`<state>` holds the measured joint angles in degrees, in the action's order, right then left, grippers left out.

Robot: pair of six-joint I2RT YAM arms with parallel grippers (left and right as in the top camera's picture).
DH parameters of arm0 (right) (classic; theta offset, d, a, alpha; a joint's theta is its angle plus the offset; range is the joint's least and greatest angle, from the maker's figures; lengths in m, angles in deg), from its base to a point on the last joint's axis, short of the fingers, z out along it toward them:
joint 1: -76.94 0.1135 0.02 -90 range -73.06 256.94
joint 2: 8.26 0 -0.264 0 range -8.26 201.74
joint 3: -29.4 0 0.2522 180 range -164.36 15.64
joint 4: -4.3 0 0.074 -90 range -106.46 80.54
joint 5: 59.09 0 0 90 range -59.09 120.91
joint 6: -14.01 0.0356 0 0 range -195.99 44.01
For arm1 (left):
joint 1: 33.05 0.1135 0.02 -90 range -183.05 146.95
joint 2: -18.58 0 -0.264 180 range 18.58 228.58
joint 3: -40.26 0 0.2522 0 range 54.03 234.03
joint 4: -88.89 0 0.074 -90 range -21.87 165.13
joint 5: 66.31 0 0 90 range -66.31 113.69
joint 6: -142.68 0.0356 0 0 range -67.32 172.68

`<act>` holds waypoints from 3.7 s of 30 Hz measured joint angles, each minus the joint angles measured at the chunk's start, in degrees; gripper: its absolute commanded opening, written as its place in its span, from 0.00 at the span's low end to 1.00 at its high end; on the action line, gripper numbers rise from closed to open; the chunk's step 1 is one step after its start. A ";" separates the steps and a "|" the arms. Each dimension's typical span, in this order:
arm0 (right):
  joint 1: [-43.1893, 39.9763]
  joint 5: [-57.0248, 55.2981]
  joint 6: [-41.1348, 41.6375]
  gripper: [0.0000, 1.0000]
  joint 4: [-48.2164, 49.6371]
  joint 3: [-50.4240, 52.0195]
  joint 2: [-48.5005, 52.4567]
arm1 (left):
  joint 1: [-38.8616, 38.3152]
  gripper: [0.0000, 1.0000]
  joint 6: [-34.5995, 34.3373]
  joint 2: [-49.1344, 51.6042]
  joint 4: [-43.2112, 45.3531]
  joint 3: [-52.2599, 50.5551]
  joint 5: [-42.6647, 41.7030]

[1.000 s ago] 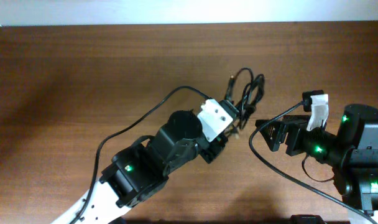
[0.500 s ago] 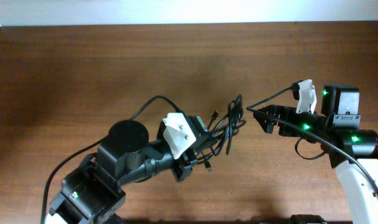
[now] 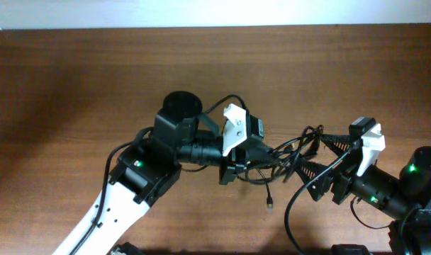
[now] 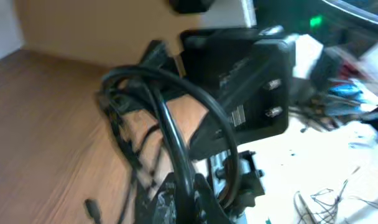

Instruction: Untangle cables

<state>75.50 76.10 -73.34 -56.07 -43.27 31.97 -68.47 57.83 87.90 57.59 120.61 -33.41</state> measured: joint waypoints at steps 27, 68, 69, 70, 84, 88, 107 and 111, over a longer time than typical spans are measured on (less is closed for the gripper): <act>0.00 8.90 -0.94 0.04 -0.07 0.02 0.50 | 5.57 0.00 -15.82 0.96 -11.63 0.55 26.21; -0.04 18.38 -16.17 0.04 -3.28 0.00 5.38 | 14.29 0.51 1.29 0.98 -2.34 0.37 -12.46; -0.04 18.38 -16.17 0.04 -3.28 0.00 5.38 | 14.29 0.77 1.29 0.98 -2.34 0.37 -12.37; -0.04 18.40 -16.22 0.04 -3.30 0.00 5.38 | 14.29 0.99 1.44 0.98 -2.36 0.37 -11.76; -0.04 3.82 -16.17 0.04 -9.18 0.00 5.38 | 14.45 0.99 11.34 0.98 -19.02 0.72 12.26; -0.04 0.90 -16.17 0.04 -10.05 0.00 5.44 | 14.45 0.99 11.93 0.96 -21.03 0.72 10.16; -0.04 19.63 -19.43 0.04 -9.70 0.00 5.42 | 11.26 0.00 21.66 1.05 -22.14 0.72 0.87; -0.04 19.65 -19.45 0.04 -8.70 0.00 5.44 | 11.10 0.00 18.12 1.09 -22.86 0.72 8.20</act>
<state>75.46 95.75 -92.79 -64.77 -43.27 37.41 -57.37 75.95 88.99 34.73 121.33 -25.22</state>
